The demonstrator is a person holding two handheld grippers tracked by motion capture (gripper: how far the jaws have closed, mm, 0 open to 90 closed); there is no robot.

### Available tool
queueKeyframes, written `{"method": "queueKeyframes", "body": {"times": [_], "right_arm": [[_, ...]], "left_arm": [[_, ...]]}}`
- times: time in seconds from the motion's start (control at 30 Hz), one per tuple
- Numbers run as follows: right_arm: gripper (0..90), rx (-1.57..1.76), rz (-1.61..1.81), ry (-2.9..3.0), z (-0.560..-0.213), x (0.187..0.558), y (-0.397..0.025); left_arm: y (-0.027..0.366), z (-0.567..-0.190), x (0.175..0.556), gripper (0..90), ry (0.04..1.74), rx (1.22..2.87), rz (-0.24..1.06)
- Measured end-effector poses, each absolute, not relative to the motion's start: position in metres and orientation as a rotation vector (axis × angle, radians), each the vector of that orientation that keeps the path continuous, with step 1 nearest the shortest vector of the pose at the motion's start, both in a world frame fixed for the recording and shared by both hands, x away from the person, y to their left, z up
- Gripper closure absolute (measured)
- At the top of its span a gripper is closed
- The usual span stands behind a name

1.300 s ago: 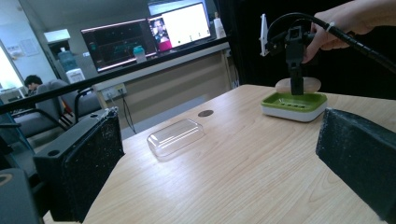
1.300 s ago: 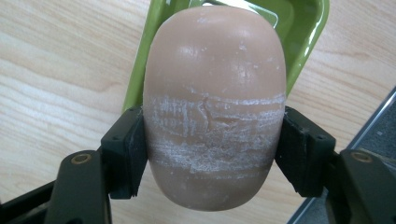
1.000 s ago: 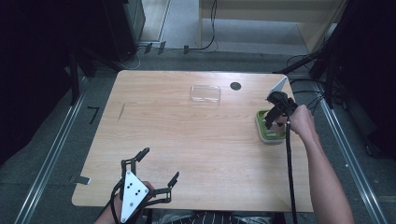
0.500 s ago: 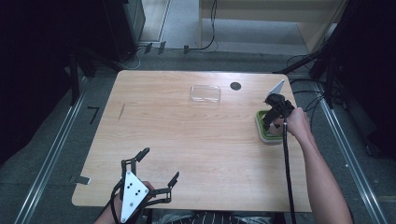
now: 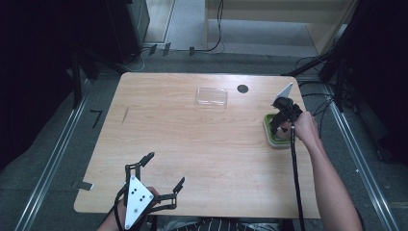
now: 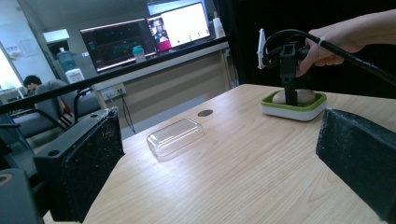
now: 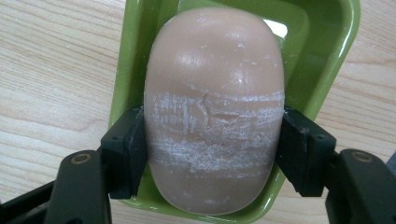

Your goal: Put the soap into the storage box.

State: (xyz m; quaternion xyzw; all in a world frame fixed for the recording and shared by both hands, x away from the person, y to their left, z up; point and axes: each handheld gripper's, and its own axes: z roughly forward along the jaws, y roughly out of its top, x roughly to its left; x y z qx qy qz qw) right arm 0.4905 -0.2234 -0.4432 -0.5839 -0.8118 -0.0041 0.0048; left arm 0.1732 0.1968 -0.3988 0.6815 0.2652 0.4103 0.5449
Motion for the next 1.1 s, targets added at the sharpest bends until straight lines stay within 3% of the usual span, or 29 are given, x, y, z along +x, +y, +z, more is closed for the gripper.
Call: {"method": "queueKeyframes", "body": {"times": [1.1], "right_arm": [[32.4,-1.839,-0.014,-2.526,-0.4457,0.4886,-0.2252]], "left_arm": [[0.1965,-0.3986,0.1727,1.1,0.617,1.617,0.977]]}}
